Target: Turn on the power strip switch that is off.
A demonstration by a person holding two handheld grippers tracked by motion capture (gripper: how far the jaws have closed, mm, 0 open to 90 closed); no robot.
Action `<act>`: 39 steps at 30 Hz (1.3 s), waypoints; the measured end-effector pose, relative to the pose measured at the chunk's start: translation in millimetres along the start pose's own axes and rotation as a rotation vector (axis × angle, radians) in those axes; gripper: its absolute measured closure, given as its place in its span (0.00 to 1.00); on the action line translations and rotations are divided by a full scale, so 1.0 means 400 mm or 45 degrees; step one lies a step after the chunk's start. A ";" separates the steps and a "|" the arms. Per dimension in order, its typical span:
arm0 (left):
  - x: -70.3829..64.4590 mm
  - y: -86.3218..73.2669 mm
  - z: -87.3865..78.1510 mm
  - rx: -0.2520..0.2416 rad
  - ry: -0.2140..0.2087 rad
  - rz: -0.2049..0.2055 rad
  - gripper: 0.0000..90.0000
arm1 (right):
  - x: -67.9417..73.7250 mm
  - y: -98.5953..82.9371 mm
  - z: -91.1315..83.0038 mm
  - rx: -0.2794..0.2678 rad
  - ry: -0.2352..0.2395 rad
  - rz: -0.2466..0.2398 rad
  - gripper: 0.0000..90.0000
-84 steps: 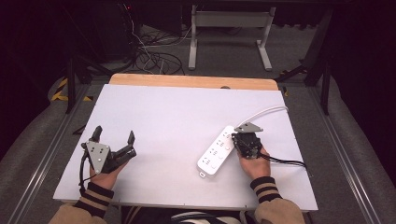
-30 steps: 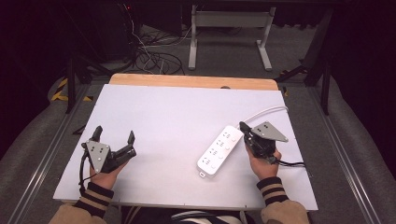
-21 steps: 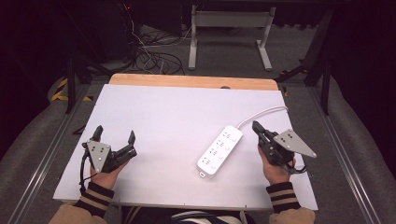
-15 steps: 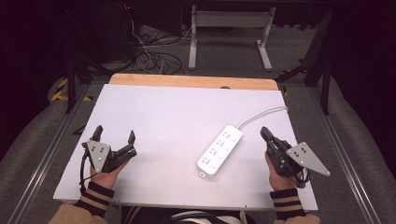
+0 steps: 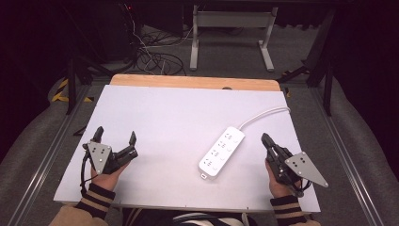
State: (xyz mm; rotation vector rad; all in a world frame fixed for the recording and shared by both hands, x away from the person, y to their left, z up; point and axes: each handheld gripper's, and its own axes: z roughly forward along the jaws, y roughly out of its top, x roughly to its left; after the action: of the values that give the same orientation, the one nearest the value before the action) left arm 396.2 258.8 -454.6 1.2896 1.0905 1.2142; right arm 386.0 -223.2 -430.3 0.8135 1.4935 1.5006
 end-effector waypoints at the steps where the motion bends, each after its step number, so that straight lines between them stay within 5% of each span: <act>1: 0.000 0.000 0.000 0.002 0.001 0.000 0.01 | 0.001 -0.001 0.000 -0.002 -0.006 -0.005 1.00; 8: 0.000 0.000 0.000 0.006 0.002 0.001 0.01 | -0.004 -0.002 -0.001 -0.020 -0.038 0.010 0.92; 12: 0.000 0.000 0.000 0.008 -0.002 -0.001 0.01 | -0.006 -0.004 0.000 -0.031 -0.079 0.020 0.60; 14: 0.001 -0.001 0.000 0.009 -0.002 0.003 0.01 | -0.007 -0.003 0.003 -0.052 -0.125 0.048 0.31; 16: 0.000 -0.001 0.000 0.007 -0.002 0.003 0.01 | -0.013 -0.003 0.009 -0.019 -0.137 0.065 0.14; 22: 0.001 0.000 0.001 0.008 -0.001 0.002 0.01 | -0.010 -0.011 0.005 -0.093 -0.222 0.016 0.05; 26: 0.000 0.000 0.000 0.008 -0.002 0.001 0.01 | -0.009 -0.014 0.005 -0.107 -0.212 -0.005 0.06; 31: 0.000 0.000 0.000 0.008 -0.002 -0.003 0.01 | -0.014 -0.014 0.013 -0.023 -0.174 0.036 0.10; 39: 0.001 0.000 0.000 0.007 -0.001 -0.002 0.01 | -0.013 -0.015 0.013 -0.042 -0.167 0.034 0.10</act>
State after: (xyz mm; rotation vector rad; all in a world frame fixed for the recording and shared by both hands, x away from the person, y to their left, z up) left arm 396.3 259.3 -454.6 1.2934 1.0948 1.2103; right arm 393.7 -225.9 -435.3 0.8980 1.3629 1.4588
